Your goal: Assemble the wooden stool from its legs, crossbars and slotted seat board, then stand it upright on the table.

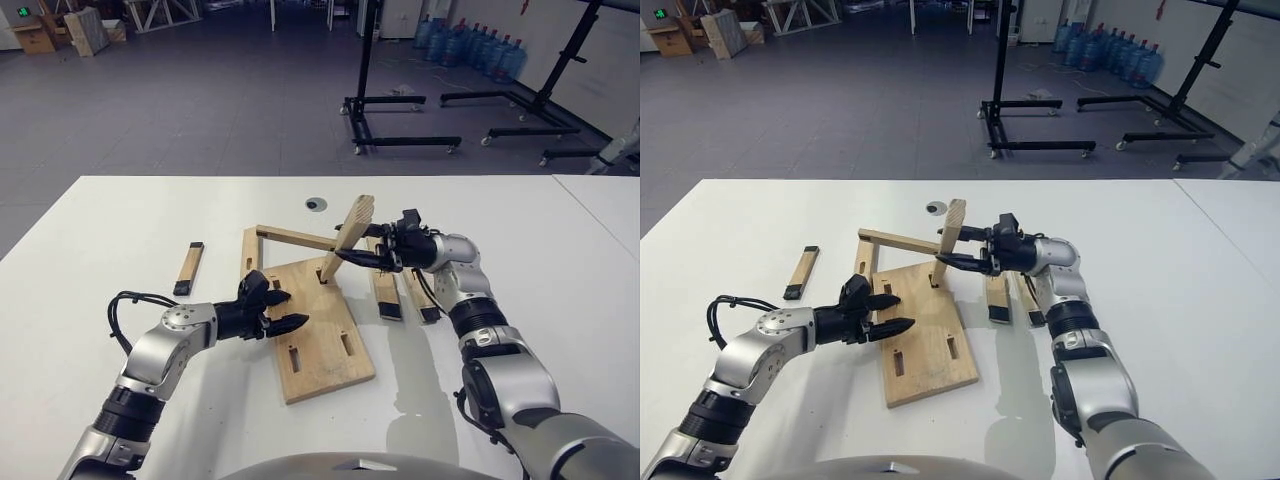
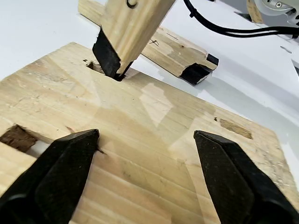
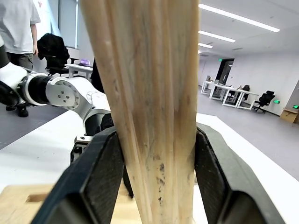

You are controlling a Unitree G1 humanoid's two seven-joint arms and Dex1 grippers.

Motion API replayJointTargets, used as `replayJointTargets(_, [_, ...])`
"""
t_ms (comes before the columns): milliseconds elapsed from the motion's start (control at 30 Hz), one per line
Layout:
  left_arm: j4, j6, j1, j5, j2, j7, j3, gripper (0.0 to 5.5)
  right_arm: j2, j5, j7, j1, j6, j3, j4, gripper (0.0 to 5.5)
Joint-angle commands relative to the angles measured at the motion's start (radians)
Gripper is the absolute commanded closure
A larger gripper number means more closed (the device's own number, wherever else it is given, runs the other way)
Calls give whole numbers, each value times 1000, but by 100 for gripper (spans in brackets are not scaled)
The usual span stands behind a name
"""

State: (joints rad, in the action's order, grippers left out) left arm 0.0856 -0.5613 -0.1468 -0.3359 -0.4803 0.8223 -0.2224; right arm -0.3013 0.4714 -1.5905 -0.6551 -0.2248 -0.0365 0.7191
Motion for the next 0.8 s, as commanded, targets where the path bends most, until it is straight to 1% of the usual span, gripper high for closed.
replayJointTargets(33, [-71, -26, -11, 100, -28, -49, -48, 176, -34, -1, -23, 34, 76, -80, -32, 343])
replayJointTargets(167, [-102, -12, -24, 138, -30, -55, -68, 176, -74, 24, -24, 23, 130, -141, -44, 343])
replayJointTargets(333, [-113, 3, -22, 148, -20, -59, -71, 176, -98, 22, -22, -13, 174, -106, 41, 343])
replayJointTargets(467, [-118, 10, -17, 150, -11, -65, -72, 176, -80, 8, 5, -49, 243, -67, 137, 343])
replayJointTargets(667, [-137, 21, -16, 162, 3, -77, -83, 176, -72, -116, 42, -101, 206, -102, 223, 344])
replayJointTargets(800, [-157, 25, -18, 176, 22, -102, -97, 176, -76, -187, 83, -101, 141, -124, 219, 345])
